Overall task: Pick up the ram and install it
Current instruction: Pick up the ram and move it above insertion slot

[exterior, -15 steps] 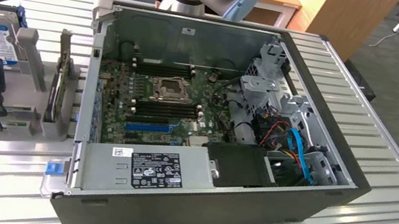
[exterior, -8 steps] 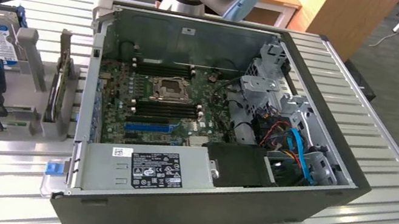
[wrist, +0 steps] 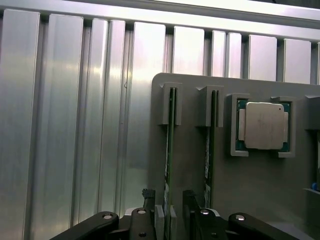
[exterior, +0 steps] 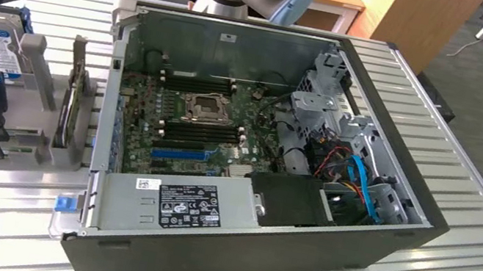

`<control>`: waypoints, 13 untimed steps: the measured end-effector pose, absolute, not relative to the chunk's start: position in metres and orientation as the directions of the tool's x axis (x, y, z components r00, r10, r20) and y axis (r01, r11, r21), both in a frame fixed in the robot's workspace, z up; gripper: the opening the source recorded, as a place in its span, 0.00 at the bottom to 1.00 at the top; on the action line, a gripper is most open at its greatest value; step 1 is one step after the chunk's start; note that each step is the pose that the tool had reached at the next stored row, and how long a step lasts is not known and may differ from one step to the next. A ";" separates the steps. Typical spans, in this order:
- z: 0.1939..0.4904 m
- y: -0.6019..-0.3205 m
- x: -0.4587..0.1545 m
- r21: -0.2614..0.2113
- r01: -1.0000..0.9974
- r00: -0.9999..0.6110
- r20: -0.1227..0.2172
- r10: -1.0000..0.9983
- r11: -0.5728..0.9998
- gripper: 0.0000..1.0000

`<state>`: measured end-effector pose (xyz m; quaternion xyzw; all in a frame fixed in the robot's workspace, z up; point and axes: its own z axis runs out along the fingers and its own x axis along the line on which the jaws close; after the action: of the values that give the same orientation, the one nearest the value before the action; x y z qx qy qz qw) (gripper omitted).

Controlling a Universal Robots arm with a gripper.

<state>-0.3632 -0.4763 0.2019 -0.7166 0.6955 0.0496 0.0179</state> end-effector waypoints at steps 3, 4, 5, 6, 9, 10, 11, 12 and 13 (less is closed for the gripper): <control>0.202 -0.476 -0.364 0.044 -0.999 0.027 -0.096 -0.995 -0.032 0.36; 0.202 -0.476 -0.364 0.044 -0.999 0.027 -0.096 -0.995 -0.032 0.36; 0.202 -0.476 -0.364 0.044 -0.999 0.027 -0.096 -0.995 -0.032 0.36; 0.202 -0.476 -0.364 0.044 -0.999 0.028 -0.096 -0.995 -0.032 0.36; 0.202 -0.476 -0.364 0.044 -0.999 0.027 -0.096 -0.995 -0.032 0.36; 0.202 -0.476 -0.364 0.044 -0.999 0.027 -0.096 -0.995 -0.032 0.36; 0.202 -0.476 -0.364 0.044 -0.999 0.027 -0.096 -0.995 -0.032 0.36; 0.202 -0.476 -0.364 0.044 -0.999 0.027 -0.096 -0.995 -0.032 0.36; 0.202 -0.476 -0.364 0.044 -0.999 0.027 -0.096 -0.995 -0.032 0.36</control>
<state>-0.3642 -0.4756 0.2020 -0.7165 0.6956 0.0496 0.0177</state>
